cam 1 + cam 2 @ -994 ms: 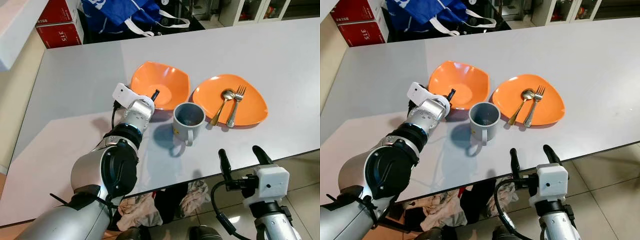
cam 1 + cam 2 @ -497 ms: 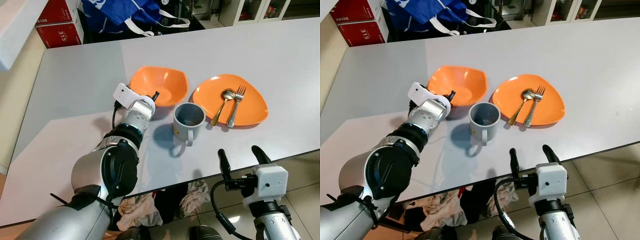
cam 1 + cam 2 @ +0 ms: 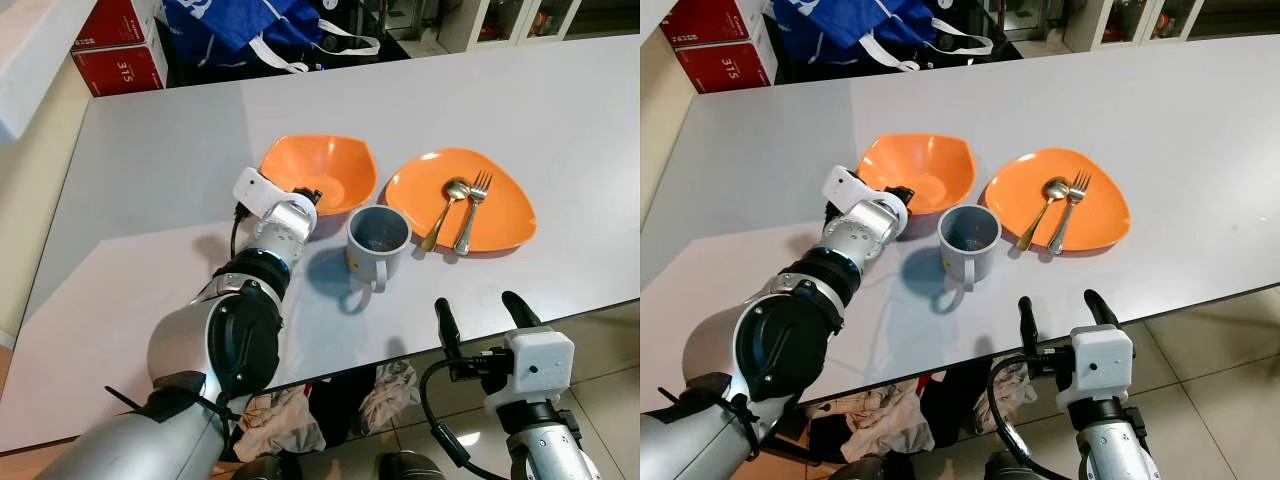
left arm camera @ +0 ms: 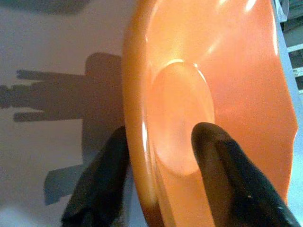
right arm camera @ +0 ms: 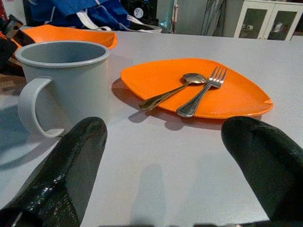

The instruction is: Setting the table

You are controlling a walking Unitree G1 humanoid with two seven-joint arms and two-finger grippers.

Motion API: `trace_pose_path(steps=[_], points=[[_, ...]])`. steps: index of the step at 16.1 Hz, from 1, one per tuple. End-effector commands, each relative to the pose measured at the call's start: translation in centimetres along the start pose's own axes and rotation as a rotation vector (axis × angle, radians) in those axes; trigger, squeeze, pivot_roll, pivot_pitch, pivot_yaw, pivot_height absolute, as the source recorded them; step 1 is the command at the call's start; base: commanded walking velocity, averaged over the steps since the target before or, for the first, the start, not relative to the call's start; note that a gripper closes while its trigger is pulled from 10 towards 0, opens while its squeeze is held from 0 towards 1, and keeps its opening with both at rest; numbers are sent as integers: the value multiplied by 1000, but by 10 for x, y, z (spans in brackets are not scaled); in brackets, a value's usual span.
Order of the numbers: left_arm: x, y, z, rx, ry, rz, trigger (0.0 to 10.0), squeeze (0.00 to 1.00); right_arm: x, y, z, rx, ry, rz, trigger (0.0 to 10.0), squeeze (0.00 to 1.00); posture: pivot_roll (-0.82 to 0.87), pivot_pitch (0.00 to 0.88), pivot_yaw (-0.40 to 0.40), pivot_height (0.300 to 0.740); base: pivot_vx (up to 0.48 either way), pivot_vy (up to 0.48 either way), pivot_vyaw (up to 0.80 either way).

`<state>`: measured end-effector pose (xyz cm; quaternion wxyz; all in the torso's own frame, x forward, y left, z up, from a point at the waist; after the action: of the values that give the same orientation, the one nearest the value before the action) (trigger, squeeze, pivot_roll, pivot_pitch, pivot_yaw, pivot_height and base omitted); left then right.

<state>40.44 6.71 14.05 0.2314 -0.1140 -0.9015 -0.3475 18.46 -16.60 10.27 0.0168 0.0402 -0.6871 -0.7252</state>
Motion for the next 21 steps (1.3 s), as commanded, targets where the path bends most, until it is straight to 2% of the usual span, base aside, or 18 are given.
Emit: trace_pose_path(steps=[1,6,19,20,21], points=[[1,-3,-5,-34,5,9,10000,1000,0,-2,-1,2,1,1,10000,0,-312,74,65,736,0,0,0],[2,-16,-9,-58,-10,40,10000,1000,0,-2,-1,3,2,2,10000,0,-307,74,64,736,0,0,0],[2,-9,-7,-76,10,9,10000,1000,-3,-2,2,2,9,0,10000,0,-301,67,66,736,0,0,0],[2,-7,-5,-125,41,9,10000,353,-3,0,3,1,12,-1,10000,0,-301,67,66,736,0,0,0],[2,-8,-4,-152,57,21,10000,0,-3,0,3,1,12,0,10000,0,-296,65,65,736,0,0,0]])
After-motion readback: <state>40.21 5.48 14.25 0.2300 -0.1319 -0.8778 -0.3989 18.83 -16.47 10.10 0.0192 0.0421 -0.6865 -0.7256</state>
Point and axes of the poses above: a point about 5 cm out from each wrist's last joint towards the gripper, its own x axis pointing back from the gripper into the wrist, its own y axis along the axis of the wrist's last joint, z = x × y, the point moved 1 cm from there along -x, pointing out of the wrist towards the gripper, and after that the axes turned 10 degrees about -x, right-handed, at the moved point
